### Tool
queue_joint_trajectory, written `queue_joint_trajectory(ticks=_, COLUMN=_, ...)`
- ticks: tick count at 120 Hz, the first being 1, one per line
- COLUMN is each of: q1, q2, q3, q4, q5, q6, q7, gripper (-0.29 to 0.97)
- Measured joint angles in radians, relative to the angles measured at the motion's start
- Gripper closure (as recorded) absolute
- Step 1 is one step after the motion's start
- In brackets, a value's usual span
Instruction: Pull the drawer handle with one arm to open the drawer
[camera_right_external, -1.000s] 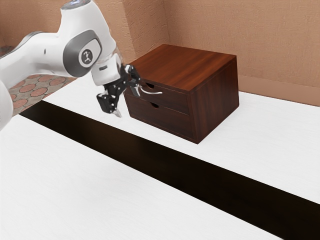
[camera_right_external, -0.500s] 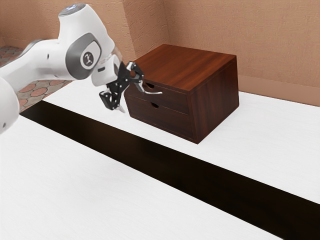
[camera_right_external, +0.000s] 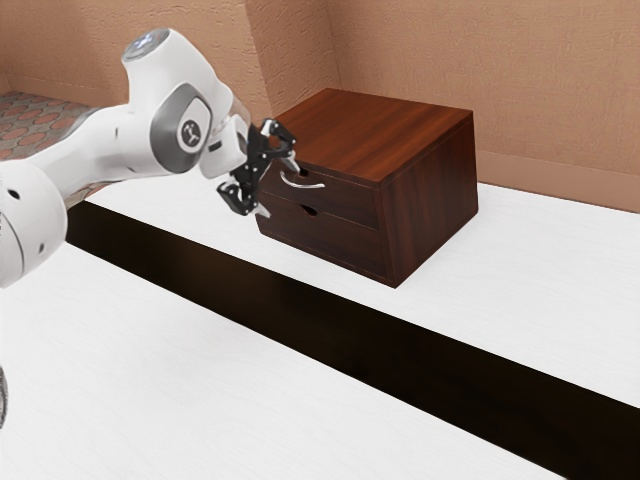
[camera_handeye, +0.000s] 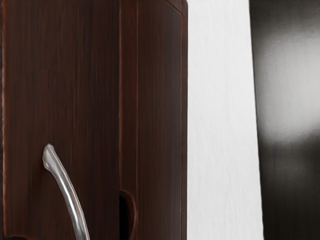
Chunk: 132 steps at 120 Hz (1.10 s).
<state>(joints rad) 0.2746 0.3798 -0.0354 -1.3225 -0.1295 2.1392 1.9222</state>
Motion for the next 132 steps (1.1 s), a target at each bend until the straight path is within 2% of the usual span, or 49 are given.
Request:
queue_joint_trajectory(ticks=54, q1=0.024, q2=0.044, q3=0.0, q4=0.001, q5=-0.086, q6=0.039, q7=-0.019, gripper=0.0)
queue_joint_trajectory(ticks=132, q1=0.035, q2=0.067, q3=-0.003, q4=-0.006, q5=-0.119, q6=0.052, q7=-0.031, gripper=0.01)
